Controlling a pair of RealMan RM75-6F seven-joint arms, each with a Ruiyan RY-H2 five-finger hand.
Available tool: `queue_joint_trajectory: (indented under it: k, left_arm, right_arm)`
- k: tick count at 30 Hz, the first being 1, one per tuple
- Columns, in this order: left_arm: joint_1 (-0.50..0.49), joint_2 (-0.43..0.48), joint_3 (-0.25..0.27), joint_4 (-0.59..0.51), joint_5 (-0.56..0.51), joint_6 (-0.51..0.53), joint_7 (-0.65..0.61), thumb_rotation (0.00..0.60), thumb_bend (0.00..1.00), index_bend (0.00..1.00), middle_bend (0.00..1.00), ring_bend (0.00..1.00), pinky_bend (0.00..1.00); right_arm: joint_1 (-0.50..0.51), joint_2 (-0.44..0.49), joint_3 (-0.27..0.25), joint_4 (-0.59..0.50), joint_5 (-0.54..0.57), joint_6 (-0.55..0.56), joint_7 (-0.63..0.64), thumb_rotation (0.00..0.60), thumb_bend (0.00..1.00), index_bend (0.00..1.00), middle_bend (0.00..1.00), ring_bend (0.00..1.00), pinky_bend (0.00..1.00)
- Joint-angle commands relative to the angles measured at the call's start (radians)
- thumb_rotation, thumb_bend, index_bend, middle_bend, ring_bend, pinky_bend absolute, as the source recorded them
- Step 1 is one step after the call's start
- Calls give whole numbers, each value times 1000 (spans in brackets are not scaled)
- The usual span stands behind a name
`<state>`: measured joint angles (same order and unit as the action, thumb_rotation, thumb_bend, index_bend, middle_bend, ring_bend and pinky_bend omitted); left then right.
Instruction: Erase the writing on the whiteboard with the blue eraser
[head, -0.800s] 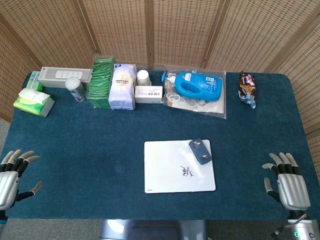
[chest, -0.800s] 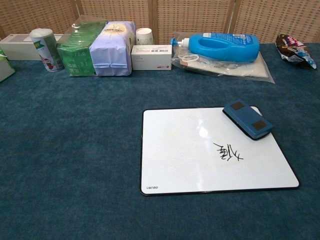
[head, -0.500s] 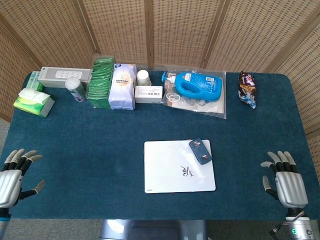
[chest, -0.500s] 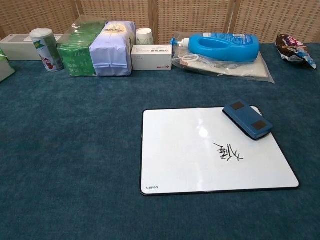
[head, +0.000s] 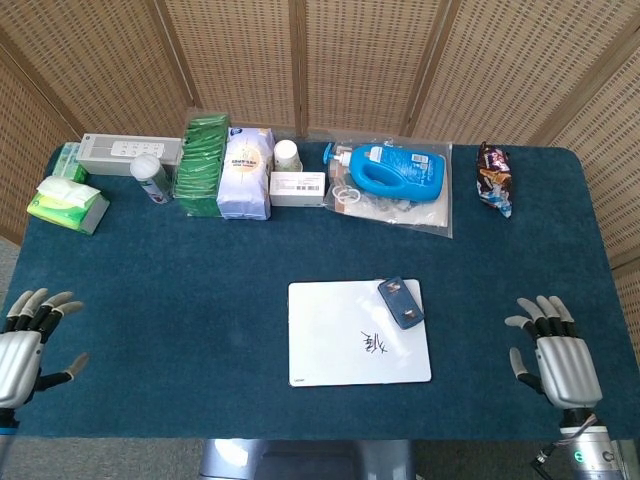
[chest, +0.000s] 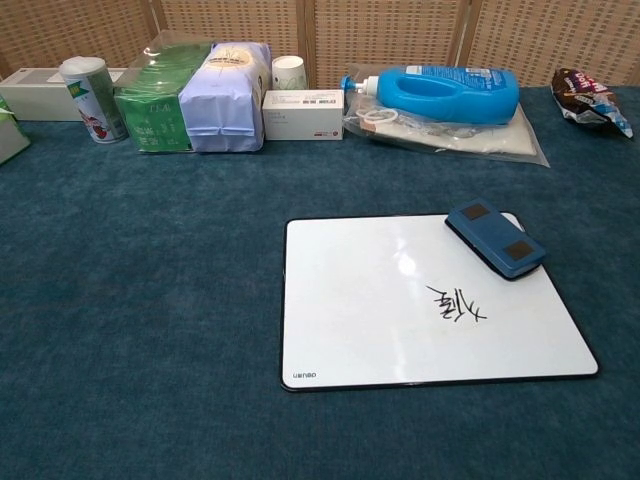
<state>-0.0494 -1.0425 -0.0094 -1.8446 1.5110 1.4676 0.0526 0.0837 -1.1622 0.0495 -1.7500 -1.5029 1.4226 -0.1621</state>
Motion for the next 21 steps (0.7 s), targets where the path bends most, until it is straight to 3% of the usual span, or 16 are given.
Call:
queue_joint_trajectory:
  k: [1, 10, 21]
  left_arm:
    - [-11, 12, 0, -7, 7, -14, -9, 600, 323, 243, 190, 63, 0]
    - [-40, 34, -11, -31, 0, -47, -26, 600, 321, 243, 190, 63, 0]
    - [-67, 65, -18, -64, 16, -65, -42, 600, 321, 242, 189, 62, 0]
  right_arm:
    - [35, 13, 6, -36, 16, -55, -26, 600, 456, 305, 164, 0, 0]
    - [193, -62, 80, -80, 100, -234, -159, 600, 369, 235, 155, 0, 0]
    - [338, -245, 124, 8, 197, -348, -255, 600, 194, 160, 106, 0, 0]
